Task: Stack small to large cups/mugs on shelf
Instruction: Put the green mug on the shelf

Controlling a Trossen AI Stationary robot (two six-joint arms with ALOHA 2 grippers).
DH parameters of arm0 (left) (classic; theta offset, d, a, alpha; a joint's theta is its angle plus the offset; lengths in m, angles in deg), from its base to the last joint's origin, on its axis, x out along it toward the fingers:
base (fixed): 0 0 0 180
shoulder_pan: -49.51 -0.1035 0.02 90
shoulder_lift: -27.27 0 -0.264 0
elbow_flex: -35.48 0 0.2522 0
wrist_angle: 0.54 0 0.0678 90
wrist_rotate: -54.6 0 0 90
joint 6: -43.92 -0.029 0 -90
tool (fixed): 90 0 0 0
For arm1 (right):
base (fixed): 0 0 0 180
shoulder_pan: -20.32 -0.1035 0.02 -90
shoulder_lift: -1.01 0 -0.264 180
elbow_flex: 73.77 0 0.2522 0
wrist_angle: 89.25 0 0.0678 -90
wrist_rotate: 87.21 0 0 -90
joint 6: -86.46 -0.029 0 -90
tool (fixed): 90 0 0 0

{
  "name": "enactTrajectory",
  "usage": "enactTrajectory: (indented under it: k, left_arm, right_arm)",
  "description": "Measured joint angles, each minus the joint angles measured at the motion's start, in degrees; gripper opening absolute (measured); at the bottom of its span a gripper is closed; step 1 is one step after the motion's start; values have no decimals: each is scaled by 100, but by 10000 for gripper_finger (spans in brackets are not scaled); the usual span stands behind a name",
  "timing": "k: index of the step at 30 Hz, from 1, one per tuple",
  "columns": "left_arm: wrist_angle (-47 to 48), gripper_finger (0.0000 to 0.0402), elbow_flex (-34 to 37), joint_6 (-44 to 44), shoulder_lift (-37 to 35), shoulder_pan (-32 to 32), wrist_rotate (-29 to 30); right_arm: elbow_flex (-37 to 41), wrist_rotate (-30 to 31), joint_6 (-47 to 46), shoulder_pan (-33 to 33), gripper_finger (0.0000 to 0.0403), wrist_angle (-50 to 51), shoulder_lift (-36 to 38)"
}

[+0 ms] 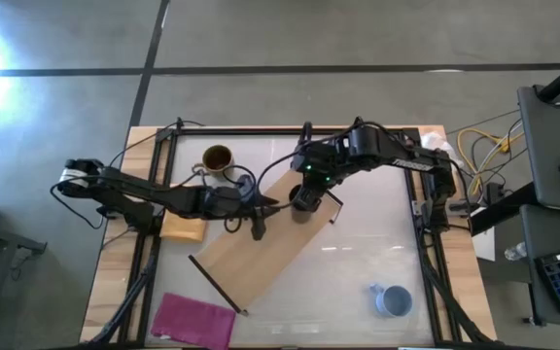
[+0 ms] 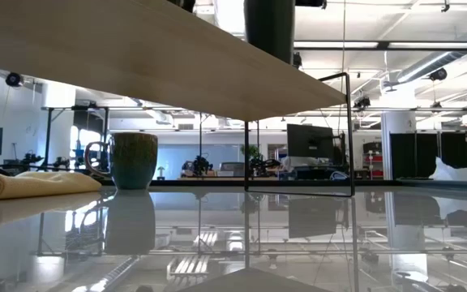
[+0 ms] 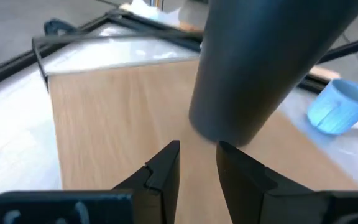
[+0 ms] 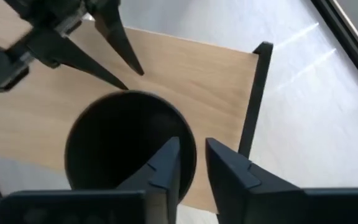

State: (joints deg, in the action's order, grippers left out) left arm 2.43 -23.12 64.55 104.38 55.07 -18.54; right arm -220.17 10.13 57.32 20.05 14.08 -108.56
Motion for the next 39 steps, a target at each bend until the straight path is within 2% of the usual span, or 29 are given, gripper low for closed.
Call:
enactTrajectory:
  k: [6,12,14,16,19,22,25,27,31,34,39]
  left_arm:
    - [360,90,-5,1,-218,7,219]
    - [1169,90,-29,7,-1727,47,535]
    - [1981,90,-107,82,-2283,44,946]
    - [3173,90,-300,200,-2683,-118,1244]
    - [5071,90,-915,492,-2830,-662,1142]
    - [6749,90,-1688,438,-2535,-1250,1069]
    - [7685,90,-2303,31,-2074,-1951,1000]
    - [7925,90,-2554,-250,-1785,-2503,742]
    - [8016,90,-2840,-1067,-1237,-3811,-451]
    - [8017,90,-2904,-1358,-802,-4684,-900]
    - [7842,90,-2927,-1946,-174,-5531,-1601]
  right_arm:
    - [-169,45,87,10,118,-22,166]
    - [-216,-40,331,196,142,-1121,523]
    - [-223,-105,513,288,148,-1677,507]
    - [-238,-159,728,421,153,-2142,444]
    - [-236,-183,780,710,158,-2374,355]
    - [-236,-100,610,952,164,-2131,308]
    - [-225,30,351,1058,169,-1764,285]
    - [-216,227,179,1069,173,-1457,284]
    - [-216,480,-204,1073,181,-678,286]
    - [-214,489,-304,1058,187,-192,284]
    - [-193,371,142,1043,196,34,316]
